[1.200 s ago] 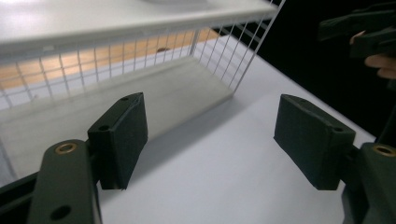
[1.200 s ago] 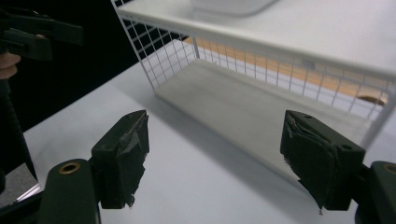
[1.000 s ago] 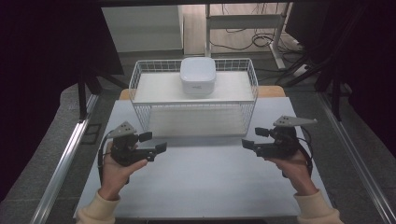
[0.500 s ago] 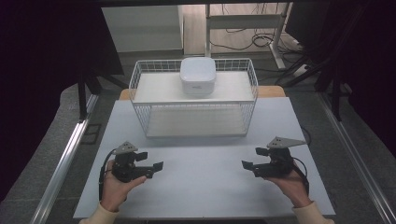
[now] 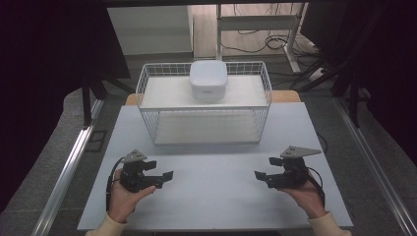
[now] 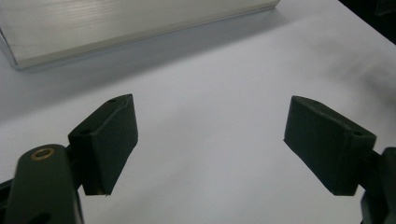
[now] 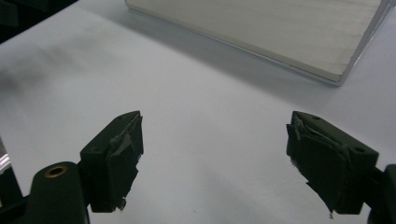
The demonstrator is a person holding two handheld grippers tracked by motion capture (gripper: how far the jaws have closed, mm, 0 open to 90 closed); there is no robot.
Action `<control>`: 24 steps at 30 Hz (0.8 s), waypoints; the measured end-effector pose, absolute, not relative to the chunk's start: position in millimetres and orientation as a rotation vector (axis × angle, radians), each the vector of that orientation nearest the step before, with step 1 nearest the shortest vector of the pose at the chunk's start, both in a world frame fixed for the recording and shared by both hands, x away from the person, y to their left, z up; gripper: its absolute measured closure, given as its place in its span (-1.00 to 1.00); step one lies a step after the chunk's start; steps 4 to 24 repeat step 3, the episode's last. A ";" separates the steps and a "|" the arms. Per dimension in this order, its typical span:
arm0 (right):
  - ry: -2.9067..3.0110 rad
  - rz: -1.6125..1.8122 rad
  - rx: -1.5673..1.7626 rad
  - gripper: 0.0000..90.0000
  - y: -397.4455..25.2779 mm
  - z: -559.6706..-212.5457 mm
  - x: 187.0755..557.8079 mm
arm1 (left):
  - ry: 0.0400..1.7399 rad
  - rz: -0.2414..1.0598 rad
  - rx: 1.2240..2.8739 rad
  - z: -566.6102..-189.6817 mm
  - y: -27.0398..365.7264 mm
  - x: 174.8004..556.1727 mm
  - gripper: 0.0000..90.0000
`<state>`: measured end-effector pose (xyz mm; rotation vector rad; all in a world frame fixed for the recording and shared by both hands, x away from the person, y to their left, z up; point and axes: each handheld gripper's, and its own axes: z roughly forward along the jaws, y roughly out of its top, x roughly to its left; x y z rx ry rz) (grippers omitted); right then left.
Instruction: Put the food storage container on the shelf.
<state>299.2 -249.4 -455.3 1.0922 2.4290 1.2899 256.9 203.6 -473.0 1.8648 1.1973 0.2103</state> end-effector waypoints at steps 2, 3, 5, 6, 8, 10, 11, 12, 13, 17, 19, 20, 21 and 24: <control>2.422 1.302 1.084 -0.60 -250.5 -453.1 299.0 | 1.201 0.218 1.856 -471.4 203.3 257.6 -0.64; 2.416 1.304 1.087 -0.61 -251.5 -452.0 299.0 | 1.203 0.219 1.854 -470.7 202.9 258.1 -0.64; 2.416 1.304 1.087 -0.61 -251.5 -452.0 299.0 | 1.203 0.219 1.854 -470.7 202.9 258.1 -0.64; 2.416 1.304 1.087 -0.61 -251.5 -452.0 299.0 | 1.203 0.219 1.854 -470.7 202.9 258.1 -0.64; 2.416 1.304 1.087 -0.61 -251.5 -452.0 299.0 | 1.203 0.219 1.854 -470.7 202.9 258.1 -0.64; 2.416 1.304 1.087 -0.61 -251.5 -452.0 299.0 | 1.203 0.219 1.854 -470.7 202.9 258.1 -0.64; 2.416 1.304 1.087 -0.61 -251.5 -452.0 299.0 | 1.203 0.219 1.854 -470.7 202.9 258.1 -0.64; 2.416 1.304 1.087 -0.61 -251.5 -452.0 299.0 | 1.203 0.219 1.854 -470.7 202.9 258.1 -0.64; 2.416 1.304 1.087 -0.61 -251.5 -452.0 299.0 | 1.203 0.219 1.854 -470.7 202.9 258.1 -0.64; 2.416 1.304 1.087 -0.61 -251.5 -452.0 299.0 | 1.203 0.219 1.854 -470.7 202.9 258.1 -0.64; 2.416 1.304 1.087 -0.61 -251.5 -452.0 299.0 | 1.203 0.219 1.854 -470.7 202.9 258.1 -0.64; 2.416 1.304 1.087 -0.61 -251.5 -452.0 299.0 | 1.203 0.219 1.854 -470.7 202.9 258.1 -0.64; 2.416 1.304 1.087 -0.61 -251.5 -452.0 299.0 | 1.203 0.219 1.854 -470.7 202.9 258.1 -0.64; 2.416 1.304 1.087 -0.61 -251.5 -452.0 299.0 | 1.203 0.219 1.854 -470.7 202.9 258.1 -0.64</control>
